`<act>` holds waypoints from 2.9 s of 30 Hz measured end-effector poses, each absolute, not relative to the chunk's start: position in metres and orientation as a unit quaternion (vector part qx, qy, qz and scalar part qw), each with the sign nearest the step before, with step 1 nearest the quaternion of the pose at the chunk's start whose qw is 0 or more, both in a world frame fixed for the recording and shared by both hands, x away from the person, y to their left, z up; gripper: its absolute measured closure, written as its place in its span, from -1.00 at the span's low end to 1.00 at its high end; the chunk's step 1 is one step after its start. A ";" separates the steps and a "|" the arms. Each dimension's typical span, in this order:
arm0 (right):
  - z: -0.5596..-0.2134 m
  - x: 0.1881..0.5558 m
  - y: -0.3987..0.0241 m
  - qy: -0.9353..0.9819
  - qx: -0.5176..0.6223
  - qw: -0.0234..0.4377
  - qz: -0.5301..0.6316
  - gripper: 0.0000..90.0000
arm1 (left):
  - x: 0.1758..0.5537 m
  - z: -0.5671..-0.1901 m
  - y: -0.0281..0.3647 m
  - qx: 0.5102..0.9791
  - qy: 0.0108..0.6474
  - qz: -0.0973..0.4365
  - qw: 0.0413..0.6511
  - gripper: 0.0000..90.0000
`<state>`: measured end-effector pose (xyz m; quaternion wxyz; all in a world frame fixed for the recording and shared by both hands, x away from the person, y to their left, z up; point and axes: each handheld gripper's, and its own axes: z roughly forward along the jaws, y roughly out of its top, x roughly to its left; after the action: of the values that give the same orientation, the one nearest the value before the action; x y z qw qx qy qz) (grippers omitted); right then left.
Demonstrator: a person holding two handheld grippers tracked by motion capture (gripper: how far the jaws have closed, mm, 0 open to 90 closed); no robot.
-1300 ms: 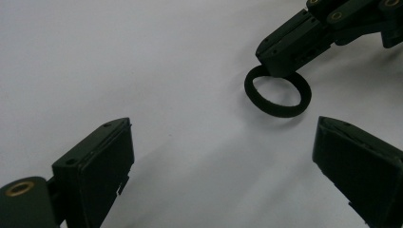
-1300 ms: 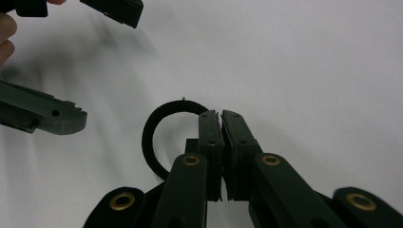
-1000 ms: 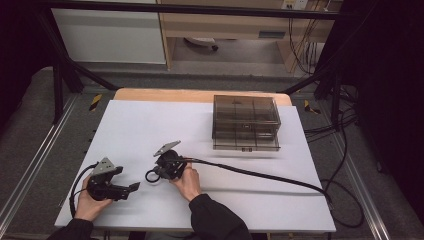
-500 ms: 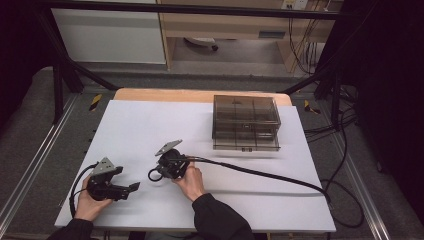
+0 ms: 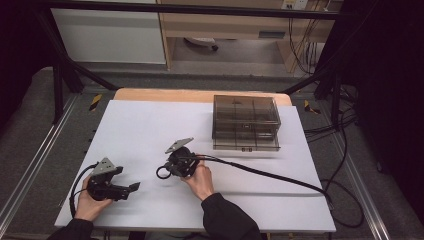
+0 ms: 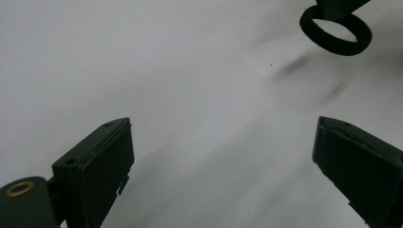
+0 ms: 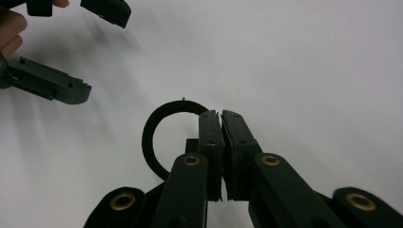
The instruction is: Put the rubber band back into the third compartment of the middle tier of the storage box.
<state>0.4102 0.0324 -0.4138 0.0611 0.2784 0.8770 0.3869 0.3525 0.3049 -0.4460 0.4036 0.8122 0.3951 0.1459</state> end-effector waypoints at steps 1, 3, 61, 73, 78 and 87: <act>-0.413 0.410 0.030 0.877 0.279 0.061 0.386 0.95 | 0.352 -0.446 0.305 0.812 0.395 0.146 0.404 -0.86; -0.412 0.410 0.027 0.876 0.281 0.063 0.386 0.95 | 0.352 -0.446 0.305 0.812 0.395 0.146 0.404 -0.86; -0.381 0.410 -0.090 0.842 0.349 0.112 0.397 0.95 | 0.352 -0.446 0.305 0.812 0.395 0.149 0.403 -0.86; -0.374 0.410 -0.123 0.830 0.371 0.130 0.396 0.95 | 0.353 -0.446 0.305 0.812 0.396 0.149 0.403 -0.86; -0.372 0.410 -0.138 0.825 0.380 0.138 0.395 0.95 | 0.353 -0.446 0.305 0.812 0.396 0.149 0.403 -0.86; -0.372 0.408 -0.160 0.815 0.399 0.146 0.394 0.95 | 0.353 -0.446 0.305 0.812 0.396 0.149 0.402 -0.86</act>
<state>0.4082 -0.1602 -0.3717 0.1461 0.3993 0.8147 0.3943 0.3527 0.3050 -0.4461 0.4022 0.8117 0.3963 0.1495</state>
